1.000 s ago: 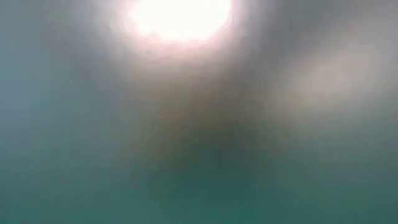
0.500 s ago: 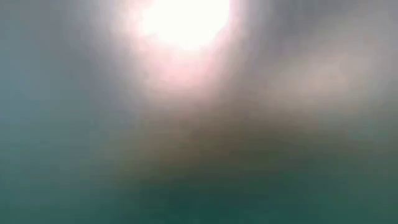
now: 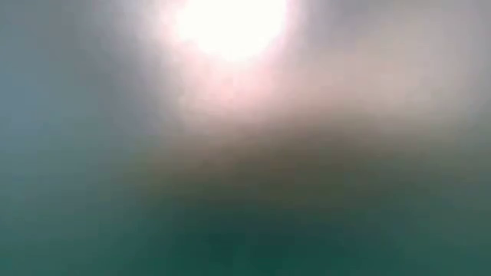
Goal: Sort Maruchan noodles
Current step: Put the red noodle pack into the orange bin
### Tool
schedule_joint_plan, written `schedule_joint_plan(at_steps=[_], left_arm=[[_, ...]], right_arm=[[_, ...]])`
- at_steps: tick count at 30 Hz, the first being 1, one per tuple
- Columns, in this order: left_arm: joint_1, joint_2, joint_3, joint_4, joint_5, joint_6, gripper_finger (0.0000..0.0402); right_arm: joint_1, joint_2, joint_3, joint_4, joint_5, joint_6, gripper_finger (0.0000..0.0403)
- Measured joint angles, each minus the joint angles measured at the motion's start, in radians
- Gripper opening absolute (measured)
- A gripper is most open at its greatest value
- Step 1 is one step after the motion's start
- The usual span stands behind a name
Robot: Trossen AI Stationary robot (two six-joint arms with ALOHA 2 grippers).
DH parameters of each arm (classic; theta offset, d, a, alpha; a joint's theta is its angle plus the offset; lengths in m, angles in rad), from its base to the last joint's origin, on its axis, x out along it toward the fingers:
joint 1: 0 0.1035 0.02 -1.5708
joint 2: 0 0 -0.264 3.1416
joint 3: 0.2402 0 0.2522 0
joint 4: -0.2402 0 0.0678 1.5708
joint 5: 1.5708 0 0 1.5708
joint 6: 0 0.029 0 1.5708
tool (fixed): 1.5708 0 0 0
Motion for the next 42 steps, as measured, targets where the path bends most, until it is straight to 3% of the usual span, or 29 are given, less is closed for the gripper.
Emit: schedule_joint_plan(at_steps=[4, 15, 22, 32, 36, 42], left_arm=[[0.000, 0.000, 0.000, 0.027, -0.018, 0.000, 0.0208], [0.018, -0.016, 0.011, 0.023, -0.006, 0.101, 0.0208], [0.069, -0.032, 0.107, -0.234, 0.136, 0.163, 0.0208], [0.070, -0.046, 0.232, -0.701, 0.373, 0.120, 0.0208], [0.055, -0.050, 0.206, -0.738, 0.562, 0.111, 0.0208], [0.021, -0.067, 0.167, -0.754, 0.751, 0.116, 0.0208]], right_arm=[[-0.036, 0.005, -0.016, -0.088, 0.078, 0.053, 0.0201], [-0.248, -0.033, -0.142, -0.134, 0.077, 0.110, 0.0201], [-0.372, -0.054, -0.216, -0.108, 0.039, 0.229, 0.0201], [-0.388, -0.035, -0.298, -0.006, -0.034, 0.232, 0.0201], [-0.385, -0.036, -0.298, 0.015, -0.058, 0.230, 0.0201], [-0.385, -0.036, -0.298, 0.016, -0.087, 0.229, 0.0201]])
